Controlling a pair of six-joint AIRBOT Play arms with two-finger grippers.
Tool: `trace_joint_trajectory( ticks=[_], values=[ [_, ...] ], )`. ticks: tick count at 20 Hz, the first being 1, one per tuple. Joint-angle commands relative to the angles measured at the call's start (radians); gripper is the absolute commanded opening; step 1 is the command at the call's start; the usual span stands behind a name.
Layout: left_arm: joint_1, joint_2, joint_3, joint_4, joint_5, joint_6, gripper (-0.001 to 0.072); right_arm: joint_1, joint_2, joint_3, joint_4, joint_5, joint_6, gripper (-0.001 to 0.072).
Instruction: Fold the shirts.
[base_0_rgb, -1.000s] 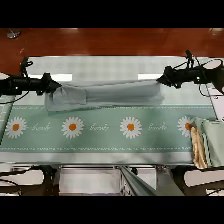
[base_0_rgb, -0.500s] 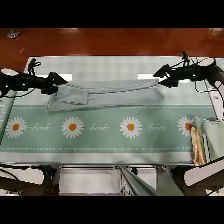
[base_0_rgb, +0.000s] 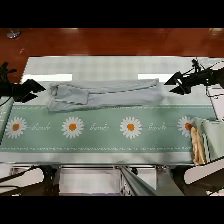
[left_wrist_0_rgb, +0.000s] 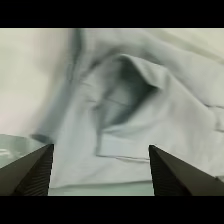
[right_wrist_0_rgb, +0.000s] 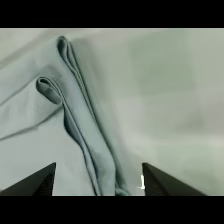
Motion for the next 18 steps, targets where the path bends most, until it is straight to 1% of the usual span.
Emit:
trace_joint_trajectory(
  ticks=[1, 3, 5, 6, 7, 8, 9, 10, 11, 12, 13, 15, 16, 18],
  values=[
    [-0.084, 0.210, -0.221, -0.120, 0.163, 0.119, 0.0701, 0.052, -0.047, -0.005, 0.033, 0.012, 0.006, 0.0618],
    [-0.173, 0.239, -0.248, -0.159, 0.098, 0.119, 0.0701, 0.091, -0.076, 0.008, 0.044, 0.016, 0.008, 0.0618],
    [-0.278, 0.222, -0.247, -0.191, 0.051, 0.119, 0.0701, 0.128, -0.096, 0.022, 0.056, 0.014, 0.008, 0.0617],
    [-0.330, 0.212, -0.245, -0.193, 0.055, 0.119, 0.0701, 0.141, -0.099, 0.029, 0.066, 0.013, 0.007, 0.0592],
    [-0.382, 0.198, -0.241, -0.193, 0.068, 0.119, 0.0698, 0.149, -0.098, 0.039, 0.072, 0.017, 0.001, 0.0399],
    [-0.428, 0.180, -0.232, -0.193, 0.084, 0.118, 0.0644, 0.150, -0.093, 0.059, 0.078, 0.037, -0.021, 0.0038],
    [-0.465, 0.163, -0.221, -0.199, 0.094, 0.116, 0.0392, 0.149, -0.082, 0.084, 0.080, 0.065, -0.046, 0.0022],
    [-0.500, 0.143, -0.204, -0.215, 0.093, 0.127, 0.0114, 0.143, -0.062, 0.102, 0.069, 0.090, -0.056, 0.0022],
    [-0.536, 0.126, -0.185, -0.227, 0.093, 0.157, 0.0072, 0.140, -0.027, 0.103, 0.045, 0.100, -0.069, 0.0022],
    [-0.574, 0.108, -0.160, -0.225, 0.095, 0.166, 0.0012, 0.134, 0.018, 0.103, -0.019, 0.116, -0.071, 0.0022],
    [-0.615, 0.086, -0.130, -0.226, 0.100, 0.178, 0.0016, 0.134, 0.070, 0.092, -0.086, 0.130, -0.071, 0.0022],
    [-0.692, 0.042, -0.071, -0.225, 0.147, 0.185, 0.0016, 0.134, 0.203, 0.010, -0.161, 0.128, -0.073, 0.0022],
    [-0.733, 0.013, -0.041, -0.225, 0.191, 0.179, 0.0016, 0.134, 0.278, -0.054, -0.171, 0.111, -0.082, 0.0022],
    [-0.808, -0.054, 0.021, -0.225, 0.288, 0.132, 0.0015, 0.134, 0.457, -0.216, -0.169, 0.051, -0.087, 0.0022]
  ],
)
